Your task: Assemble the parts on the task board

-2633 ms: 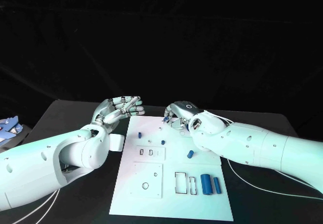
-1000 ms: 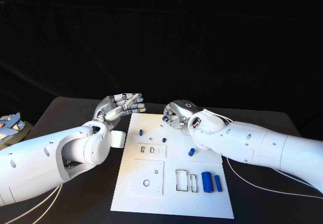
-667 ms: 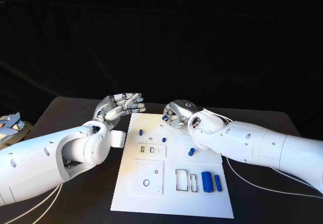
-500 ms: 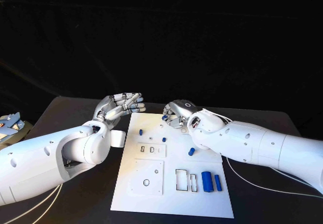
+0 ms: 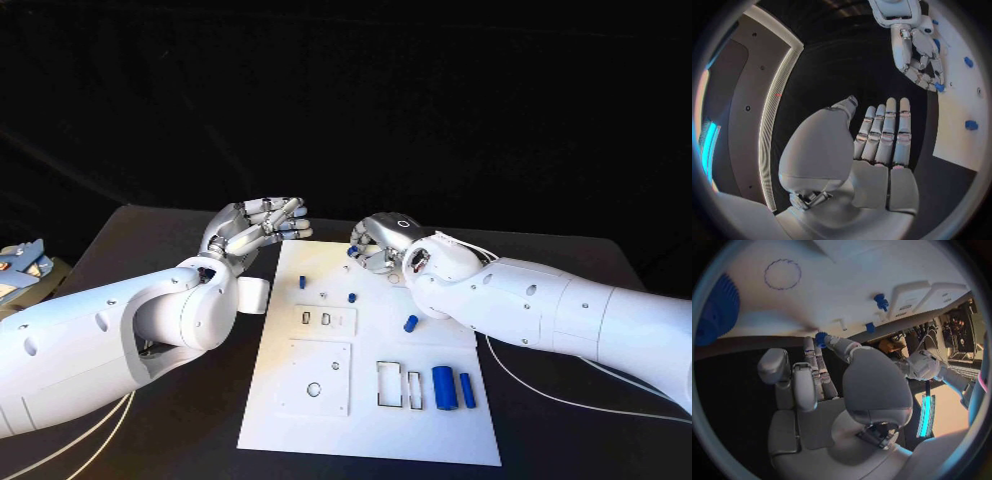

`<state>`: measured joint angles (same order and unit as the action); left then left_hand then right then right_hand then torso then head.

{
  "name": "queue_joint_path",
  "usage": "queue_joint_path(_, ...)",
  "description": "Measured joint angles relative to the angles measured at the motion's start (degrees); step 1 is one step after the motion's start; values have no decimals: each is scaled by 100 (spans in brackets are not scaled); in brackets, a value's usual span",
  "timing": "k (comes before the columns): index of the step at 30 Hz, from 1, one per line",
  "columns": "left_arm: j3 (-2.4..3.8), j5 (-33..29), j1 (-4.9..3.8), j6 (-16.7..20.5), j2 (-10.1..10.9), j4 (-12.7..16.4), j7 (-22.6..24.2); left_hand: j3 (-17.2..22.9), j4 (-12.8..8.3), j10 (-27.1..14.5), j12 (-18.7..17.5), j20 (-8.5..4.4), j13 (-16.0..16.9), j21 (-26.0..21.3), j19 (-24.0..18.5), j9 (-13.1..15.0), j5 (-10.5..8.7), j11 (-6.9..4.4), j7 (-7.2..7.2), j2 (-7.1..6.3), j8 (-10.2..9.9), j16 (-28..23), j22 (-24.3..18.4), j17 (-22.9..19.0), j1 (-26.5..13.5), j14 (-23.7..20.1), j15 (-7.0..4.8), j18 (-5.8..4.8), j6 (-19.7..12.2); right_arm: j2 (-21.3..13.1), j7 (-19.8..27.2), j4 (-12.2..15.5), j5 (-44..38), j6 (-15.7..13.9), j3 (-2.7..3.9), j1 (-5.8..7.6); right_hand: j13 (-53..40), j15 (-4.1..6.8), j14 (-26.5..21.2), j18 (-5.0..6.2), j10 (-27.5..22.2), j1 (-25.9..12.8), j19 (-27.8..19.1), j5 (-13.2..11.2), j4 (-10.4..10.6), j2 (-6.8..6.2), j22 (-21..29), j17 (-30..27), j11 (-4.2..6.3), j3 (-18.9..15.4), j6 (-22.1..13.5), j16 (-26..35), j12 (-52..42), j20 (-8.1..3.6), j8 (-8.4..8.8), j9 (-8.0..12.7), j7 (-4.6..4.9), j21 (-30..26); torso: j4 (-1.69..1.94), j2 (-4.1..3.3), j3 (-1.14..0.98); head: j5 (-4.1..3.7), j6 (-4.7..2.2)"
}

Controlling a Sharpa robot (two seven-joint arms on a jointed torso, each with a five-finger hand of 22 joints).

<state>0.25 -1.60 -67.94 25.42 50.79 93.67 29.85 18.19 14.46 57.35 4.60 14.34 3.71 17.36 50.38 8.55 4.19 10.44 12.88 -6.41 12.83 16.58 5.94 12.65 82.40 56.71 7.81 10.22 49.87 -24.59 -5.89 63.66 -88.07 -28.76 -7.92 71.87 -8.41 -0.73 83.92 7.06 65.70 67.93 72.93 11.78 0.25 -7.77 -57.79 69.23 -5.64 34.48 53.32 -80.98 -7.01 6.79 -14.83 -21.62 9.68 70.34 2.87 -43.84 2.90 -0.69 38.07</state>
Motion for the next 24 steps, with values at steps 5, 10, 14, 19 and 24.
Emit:
queue_joint_path(5, 0, 0, 0, 0, 0, -4, -1, 0, 0, 0, 0, 0, 0, 0, 0, 0, 0, 0, 0, 0, 0, 0, 0, 0, 0, 0, 0, 0, 0, -4, 0, 4, 9, 7, 0, 0, 1, -1, 2, 0, -26, -5, -23, -3, 26, -89, 52, -33, -26, -26, -77, 0, 4, 23, 81, -2, 13, -38, -2, 0, -2, 0, 1)
queue_joint_path(10, 0, 0, 0, 0, 0, -6, -3, 0, 0, 0, 0, 0, 0, 0, 0, 0, 0, 0, 0, 0, 0, 0, 0, 0, 0, 0, 0, 0, 0, -8, 4, 6, 36, -3, -1, 0, 13, -52, 12, 0, -177, -59, -82, -52, 101, -262, 146, -148, -68, -136, -531, 33, 58, 82, 400, 80, 61, -123, -4, 1, -2, 1, 1)
queue_joint_path(14, 0, 0, 0, 0, 1, -8, -4, 10, -10, 0, -26, 0, 0, -21, 0, 1, 0, 0, 0, 0, 0, -25, -6, 3, 0, 0, 0, 0, 0, -16, 17, 17, 62, -19, -1, 0, 13, -52, 12, 0, -179, -72, -82, -58, 99, -275, 146, -150, -65, -138, -544, 33, 58, 82, 406, 83, 56, -124, -5, 1, -2, 1, 1)
queue_joint_path(19, 0, 0, 0, 0, 3, -17, -4, 16, -17, 0, -31, 0, 0, -22, 0, 1, 0, 0, 0, 0, 0, -32, -12, 12, 0, 0, 0, 0, 0, -72, 35, 73, 90, -64, -1, 0, 13, -52, 11, 1, -179, -72, -82, -58, 114, -275, 140, -150, -65, -154, -544, 33, 58, 82, 406, 83, 56, -123, -4, 2, -2, -5, -4)
queue_joint_path(24, 0, -1, -1, -1, 10, -51, -5, 16, -16, 0, -31, 0, 0, -22, 0, 1, 0, 0, 0, 0, 0, -31, -12, 11, 0, 0, 0, 0, 0, -446, 84, 434, 202, -160, 22, 3, -51, -51, 11, 1, -9, -2, -82, 13, 115, -278, 73, -119, -65, -154, -311, 33, -58, 82, 341, 35, 94, -124, -5, 11, -1, -26, -31)
